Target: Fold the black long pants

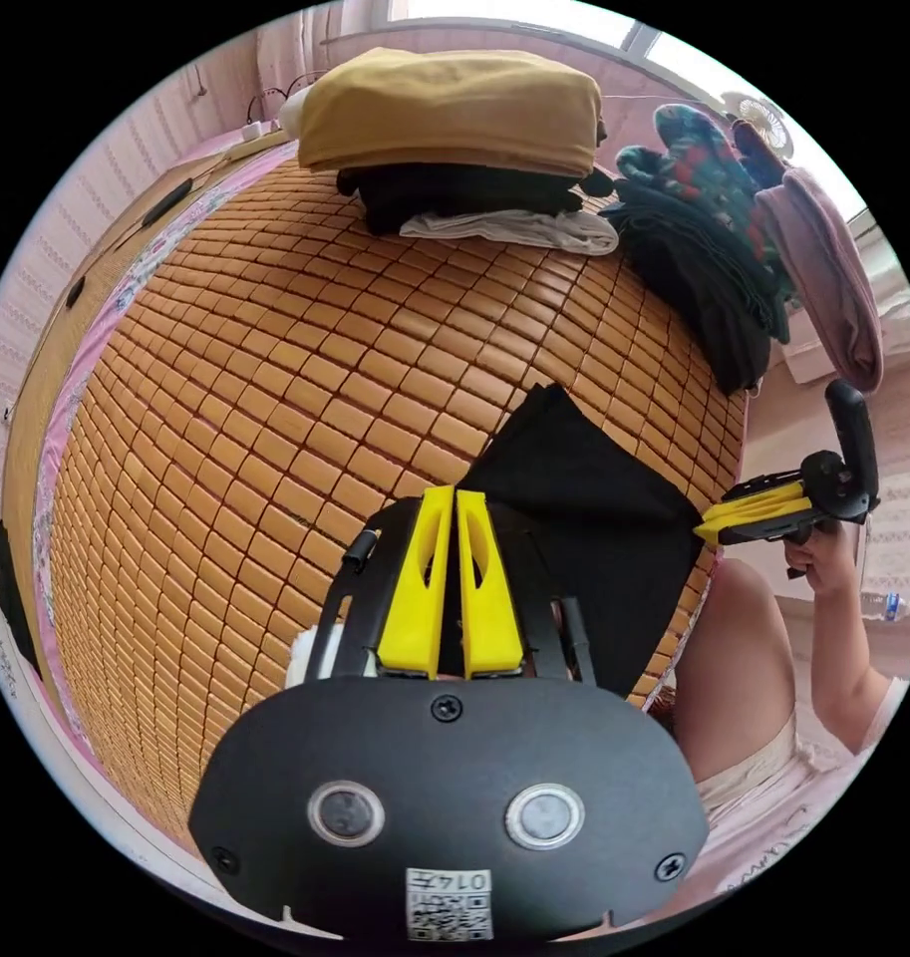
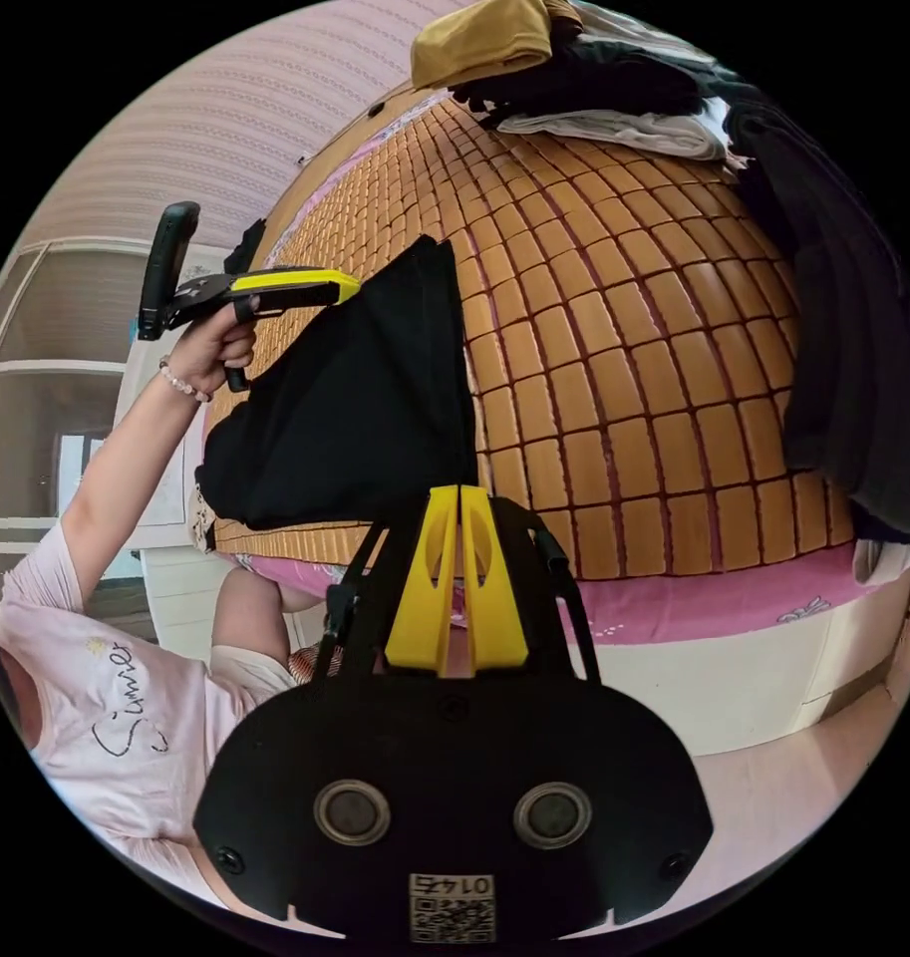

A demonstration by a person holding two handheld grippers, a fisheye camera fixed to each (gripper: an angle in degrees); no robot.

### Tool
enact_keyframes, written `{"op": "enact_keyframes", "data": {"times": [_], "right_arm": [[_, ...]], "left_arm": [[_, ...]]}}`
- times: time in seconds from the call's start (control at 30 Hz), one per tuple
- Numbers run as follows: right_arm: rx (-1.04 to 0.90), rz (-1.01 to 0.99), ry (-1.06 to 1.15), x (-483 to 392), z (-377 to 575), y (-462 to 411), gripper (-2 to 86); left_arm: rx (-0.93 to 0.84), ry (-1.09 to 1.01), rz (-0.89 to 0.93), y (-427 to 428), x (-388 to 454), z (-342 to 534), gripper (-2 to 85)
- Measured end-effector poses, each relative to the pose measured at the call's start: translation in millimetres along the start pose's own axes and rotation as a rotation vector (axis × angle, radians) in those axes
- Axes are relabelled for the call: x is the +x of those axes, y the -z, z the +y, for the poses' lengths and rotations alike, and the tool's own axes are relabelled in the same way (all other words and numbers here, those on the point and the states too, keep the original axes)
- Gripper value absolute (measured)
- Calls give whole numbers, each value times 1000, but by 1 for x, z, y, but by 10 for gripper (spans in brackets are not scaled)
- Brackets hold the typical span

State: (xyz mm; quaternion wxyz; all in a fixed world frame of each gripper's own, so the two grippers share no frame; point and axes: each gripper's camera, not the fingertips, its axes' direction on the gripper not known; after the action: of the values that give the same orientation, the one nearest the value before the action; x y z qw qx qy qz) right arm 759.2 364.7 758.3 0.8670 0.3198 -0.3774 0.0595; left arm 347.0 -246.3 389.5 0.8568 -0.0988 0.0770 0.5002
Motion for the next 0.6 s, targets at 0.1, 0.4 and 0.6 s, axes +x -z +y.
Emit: {"op": "enact_keyframes", "data": {"times": [0.1,0.4,0.6], "right_arm": [[40,-4,1,-6,2,2,-2],[53,114,-33,-26,4,-26,0],[141,223,184,-109,0,-70,-3]], "left_arm": [[71,-27,-25,2,4,4,-9],[148,-48,-66,4,3,70,-8],[61,-85,-132,4,27,240,-8]]}}
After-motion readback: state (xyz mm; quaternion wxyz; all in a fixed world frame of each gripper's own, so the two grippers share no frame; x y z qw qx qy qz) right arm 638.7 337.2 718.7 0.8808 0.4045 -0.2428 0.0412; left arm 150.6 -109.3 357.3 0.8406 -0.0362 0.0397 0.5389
